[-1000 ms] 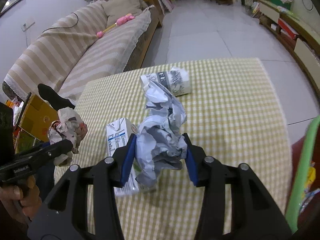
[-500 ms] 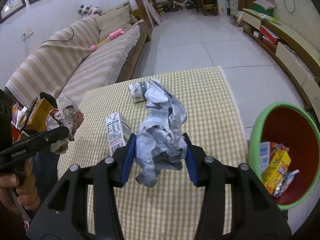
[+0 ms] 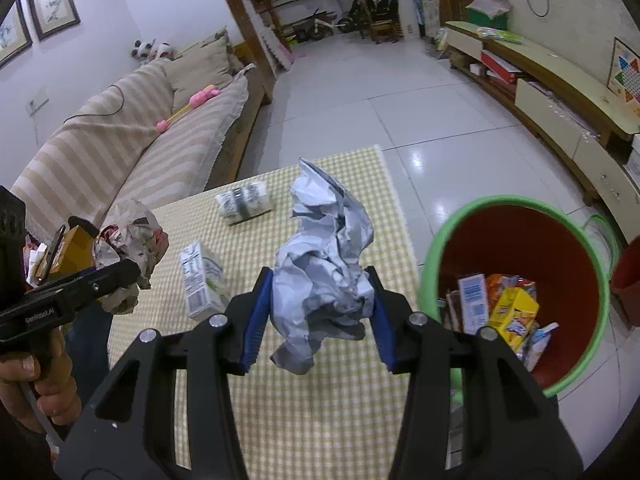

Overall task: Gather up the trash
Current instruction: 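Carry newspaper and foil paper over the green bin and open both tools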

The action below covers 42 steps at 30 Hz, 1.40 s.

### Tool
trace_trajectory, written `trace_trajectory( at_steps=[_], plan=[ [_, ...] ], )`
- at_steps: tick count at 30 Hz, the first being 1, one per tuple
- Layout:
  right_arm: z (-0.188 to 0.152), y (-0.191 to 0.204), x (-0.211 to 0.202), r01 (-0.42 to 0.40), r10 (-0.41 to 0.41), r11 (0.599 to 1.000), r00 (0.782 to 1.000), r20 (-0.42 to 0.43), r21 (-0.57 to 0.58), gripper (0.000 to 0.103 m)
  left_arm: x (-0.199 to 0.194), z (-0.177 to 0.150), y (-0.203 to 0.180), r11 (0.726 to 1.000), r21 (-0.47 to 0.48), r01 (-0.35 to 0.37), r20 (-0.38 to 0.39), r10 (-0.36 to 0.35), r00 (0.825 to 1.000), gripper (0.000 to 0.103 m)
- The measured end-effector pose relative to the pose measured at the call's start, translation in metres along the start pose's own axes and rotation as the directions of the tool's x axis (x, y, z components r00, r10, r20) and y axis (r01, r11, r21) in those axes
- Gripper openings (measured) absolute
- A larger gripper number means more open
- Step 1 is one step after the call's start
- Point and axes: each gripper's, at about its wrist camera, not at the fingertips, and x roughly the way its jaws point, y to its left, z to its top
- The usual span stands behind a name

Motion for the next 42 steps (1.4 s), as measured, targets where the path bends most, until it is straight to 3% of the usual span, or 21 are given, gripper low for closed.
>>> trace_trajectory(
  at_steps=[21, 32, 37, 39, 41, 42],
  plan=[
    [0.002, -0.137, -0.040, 0.119, -0.131, 0.975, 0.990, 0.055, 0.186, 0.044, 0.077, 0.025, -0.140, 0.974, 0.164, 0.159, -0.095, -0.145, 0.985, 0.050],
    [-0.017, -0.186, -0.035, 0.161, -0.171, 0.951, 0.985, 0.017, 0.264, 0.044, 0.133, 0.015, -0.192, 0.950, 0.155, 0.270, -0.223, -0.233, 0.947, 0.052],
    [-0.025, -0.194, -0.030, 0.190, -0.194, 0.943, 0.981, -0.011, 0.273, 0.048, 0.149, 0.010, -0.203, 0.950, 0.153, 0.271, -0.263, -0.226, 0.938, 0.062],
    [-0.025, -0.195, -0.030, 0.199, -0.203, 0.941, 0.979, -0.013, 0.274, 0.060, 0.151, 0.010, -0.204, 0.953, 0.145, 0.266, -0.258, -0.223, 0.940, 0.080],
    [-0.026, -0.195, -0.031, 0.204, -0.210, 0.938, 0.978, -0.007, 0.281, 0.077, 0.149, 0.012, -0.201, 0.956, 0.130, 0.261, -0.242, -0.225, 0.944, 0.089],
    [-0.026, -0.196, -0.031, 0.203, -0.210, 0.938, 0.978, -0.003, 0.283, 0.079, 0.148, 0.014, -0.200, 0.957, 0.124, 0.261, -0.239, -0.226, 0.944, 0.092]
  ],
)
